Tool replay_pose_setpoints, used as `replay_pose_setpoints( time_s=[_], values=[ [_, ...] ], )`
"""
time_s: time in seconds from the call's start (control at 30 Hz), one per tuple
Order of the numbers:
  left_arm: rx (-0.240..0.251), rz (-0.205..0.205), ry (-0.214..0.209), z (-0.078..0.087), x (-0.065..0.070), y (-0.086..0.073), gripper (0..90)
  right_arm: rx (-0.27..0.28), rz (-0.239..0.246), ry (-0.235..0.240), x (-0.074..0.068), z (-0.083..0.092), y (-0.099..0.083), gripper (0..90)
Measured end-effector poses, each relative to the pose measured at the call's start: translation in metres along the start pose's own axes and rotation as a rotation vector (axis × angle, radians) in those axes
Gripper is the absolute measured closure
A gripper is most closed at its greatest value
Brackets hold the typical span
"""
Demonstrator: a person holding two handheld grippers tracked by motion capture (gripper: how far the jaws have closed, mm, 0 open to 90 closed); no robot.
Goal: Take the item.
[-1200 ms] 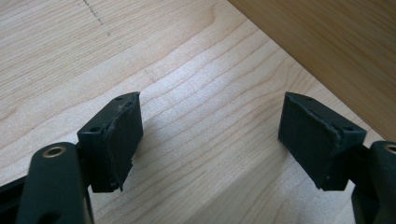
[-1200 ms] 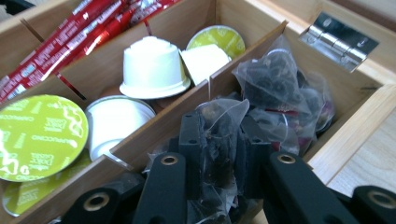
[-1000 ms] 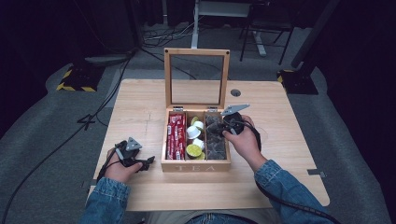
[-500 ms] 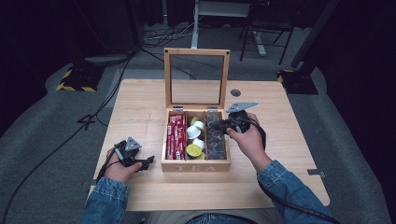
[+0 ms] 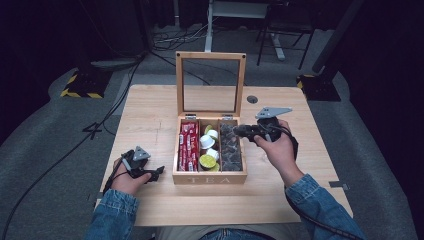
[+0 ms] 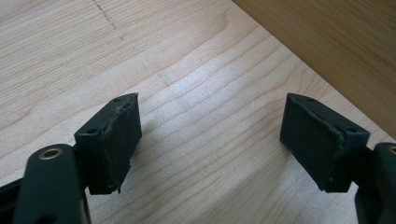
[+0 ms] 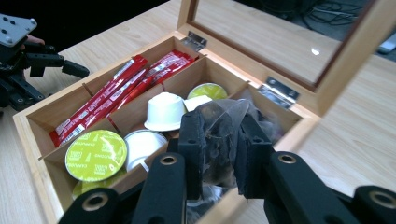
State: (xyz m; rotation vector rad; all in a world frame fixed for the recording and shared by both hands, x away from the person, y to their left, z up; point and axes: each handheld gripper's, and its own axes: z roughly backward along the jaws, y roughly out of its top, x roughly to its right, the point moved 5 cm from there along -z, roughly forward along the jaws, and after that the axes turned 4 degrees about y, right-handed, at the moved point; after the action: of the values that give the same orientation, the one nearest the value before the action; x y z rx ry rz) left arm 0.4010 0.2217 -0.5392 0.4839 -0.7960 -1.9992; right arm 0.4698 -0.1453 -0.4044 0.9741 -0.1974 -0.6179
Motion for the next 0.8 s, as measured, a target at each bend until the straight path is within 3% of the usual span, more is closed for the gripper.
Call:
replay_pose_setpoints(
  time_s=[0.4,0.8],
  values=[
    [-0.006,-0.004,-0.006,-0.002,0.000,0.001,17.0,0.056,-0.016,-0.053,0.012,0.060,-0.010,75.1],
    [-0.006,-0.002,-0.007,-0.002,0.000,0.001,16.9,0.054,-0.036,-0.106,0.024,0.087,-0.023,74.4]
  ],
)
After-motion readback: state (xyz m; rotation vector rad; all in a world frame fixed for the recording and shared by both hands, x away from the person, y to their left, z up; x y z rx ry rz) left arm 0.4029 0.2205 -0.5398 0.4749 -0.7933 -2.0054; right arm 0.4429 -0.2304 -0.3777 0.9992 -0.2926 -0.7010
